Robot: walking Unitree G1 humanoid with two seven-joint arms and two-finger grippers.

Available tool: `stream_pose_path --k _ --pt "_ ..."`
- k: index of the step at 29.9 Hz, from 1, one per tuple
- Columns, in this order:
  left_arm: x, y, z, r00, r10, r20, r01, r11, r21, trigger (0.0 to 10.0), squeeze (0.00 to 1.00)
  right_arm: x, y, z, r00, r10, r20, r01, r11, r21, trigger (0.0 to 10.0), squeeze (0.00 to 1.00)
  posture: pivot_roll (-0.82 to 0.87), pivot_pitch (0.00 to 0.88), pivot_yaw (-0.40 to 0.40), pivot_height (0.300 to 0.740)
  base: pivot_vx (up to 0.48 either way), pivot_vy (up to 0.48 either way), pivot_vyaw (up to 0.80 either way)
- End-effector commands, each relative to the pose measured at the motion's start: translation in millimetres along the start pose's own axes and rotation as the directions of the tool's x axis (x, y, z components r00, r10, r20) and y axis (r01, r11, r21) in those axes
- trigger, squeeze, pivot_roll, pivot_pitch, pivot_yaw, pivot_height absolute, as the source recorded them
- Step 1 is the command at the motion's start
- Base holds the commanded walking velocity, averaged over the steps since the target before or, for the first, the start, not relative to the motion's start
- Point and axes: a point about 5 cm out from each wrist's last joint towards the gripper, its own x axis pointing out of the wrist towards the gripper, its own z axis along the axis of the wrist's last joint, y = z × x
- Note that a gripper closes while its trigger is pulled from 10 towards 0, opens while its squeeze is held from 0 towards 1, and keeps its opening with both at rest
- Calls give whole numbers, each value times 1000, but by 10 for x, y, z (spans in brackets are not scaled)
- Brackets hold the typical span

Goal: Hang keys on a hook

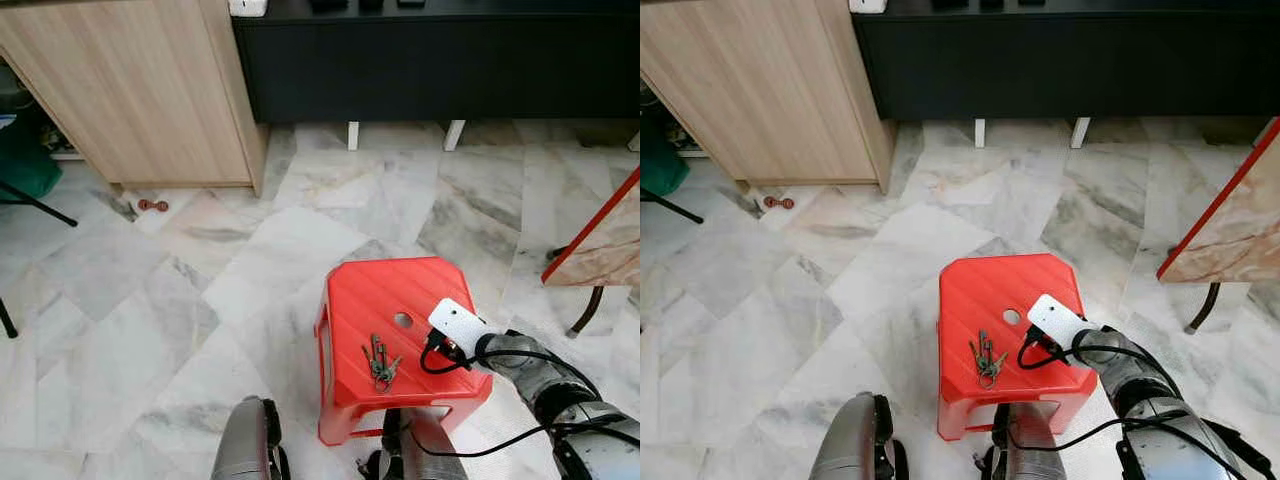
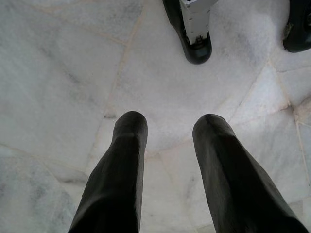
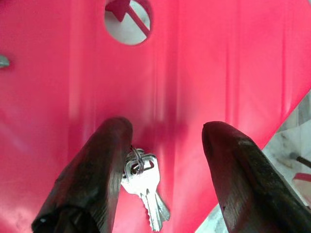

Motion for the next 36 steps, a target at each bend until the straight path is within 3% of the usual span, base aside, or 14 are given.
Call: stream_pose_path --k 1,11,26,27,29,30,32,36 --pt "-38 4 -110 999 -4 -39 4 1000 1 10000 0 -7 41 -92 999 31 -28 -30 999 15 10000 0 105 225 10 610 0 0 0" --pt "-34 16 -96 999 -5 -38 5 1000 7 10000 0 13 144 -126 996 86 -40 -85 996 24 10000 0 108 225 15 610 0 0 0" --pt "-18 29 -57 999 1 -33 0 1000 10 10000 0 14 150 -93 991 127 -38 -126 992 20 10000 0 105 223 14 610 0 0 0" --pt "-17 30 -54 1000 1 -31 -1 1000 10 10000 0 13 161 -106 990 133 -42 -132 991 21 7647 0 106 225 15 610 0 0 0" --pt "-17 30 -53 1000 1 -30 -1 1000 10 10000 0 12 167 -117 990 136 -47 -135 991 20 7647 0 107 226 14 610 0 0 0" --pt "-16 31 -51 1000 2 -30 -2 1000 10 10000 0 12 167 -124 990 133 -52 -132 991 19 4863 0 106 229 15 610 0 0 0" --pt "-16 31 -51 1000 2 -30 -2 1000 11 10000 0 11 169 -137 990 132 -58 -131 991 24 4196 0 106 231 14 610 0 0 0" --pt "-14 32 -48 1000 2 -31 -1 1000 12 10000 0 7 165 -164 990 124 -72 -122 992 28 4471 0 108 234 15 610 0 0 0"
